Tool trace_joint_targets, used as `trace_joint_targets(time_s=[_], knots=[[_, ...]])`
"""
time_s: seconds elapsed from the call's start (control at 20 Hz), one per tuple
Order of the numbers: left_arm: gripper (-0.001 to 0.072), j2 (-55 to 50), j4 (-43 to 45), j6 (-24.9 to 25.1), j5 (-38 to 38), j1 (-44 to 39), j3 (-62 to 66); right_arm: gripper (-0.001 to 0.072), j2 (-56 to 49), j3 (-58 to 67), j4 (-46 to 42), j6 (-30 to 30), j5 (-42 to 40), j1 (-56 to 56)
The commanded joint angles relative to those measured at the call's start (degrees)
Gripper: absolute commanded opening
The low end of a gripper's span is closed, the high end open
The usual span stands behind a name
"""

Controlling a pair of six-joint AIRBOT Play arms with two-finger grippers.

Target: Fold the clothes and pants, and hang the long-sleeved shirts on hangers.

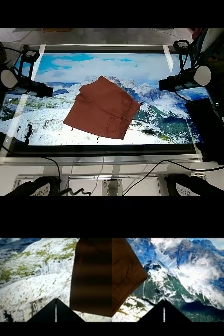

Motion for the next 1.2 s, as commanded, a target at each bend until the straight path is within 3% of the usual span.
trace_joint_targets(time_s=[0.0,0.6,0.8,0.95,1.0,1.15], knots=[[0.0003,0.02,0.02,0.02,0.02,0.04,0.00,0.0024,0.04,0.00,0.02,0.00,0.02,0.02],[0.0003,0.02,0.02,0.02,0.00,0.04,0.00,0.0024,0.04,0.00,0.09,0.02,-0.02,0.02],[0.0003,0.00,-0.22,0.02,0.96,0.04,0.00,0.0023,-0.22,-1.38,3.80,-0.48,-1.84,0.02],[0.0003,-0.04,-0.22,0.02,2.40,0.04,0.00,0.0022,-0.17,-11.50,5.62,-5.25,0.87,0.02],[0.0003,-0.04,-0.17,0.07,2.43,0.02,0.00,0.0022,0.07,-17.11,9.92,-8.31,0.31,0.02],[0.0004,-1.05,0.70,0.04,2.89,0.31,-0.07,0.0022,0.90,-34.14,35.47,-25.81,-4.76,0.04]])
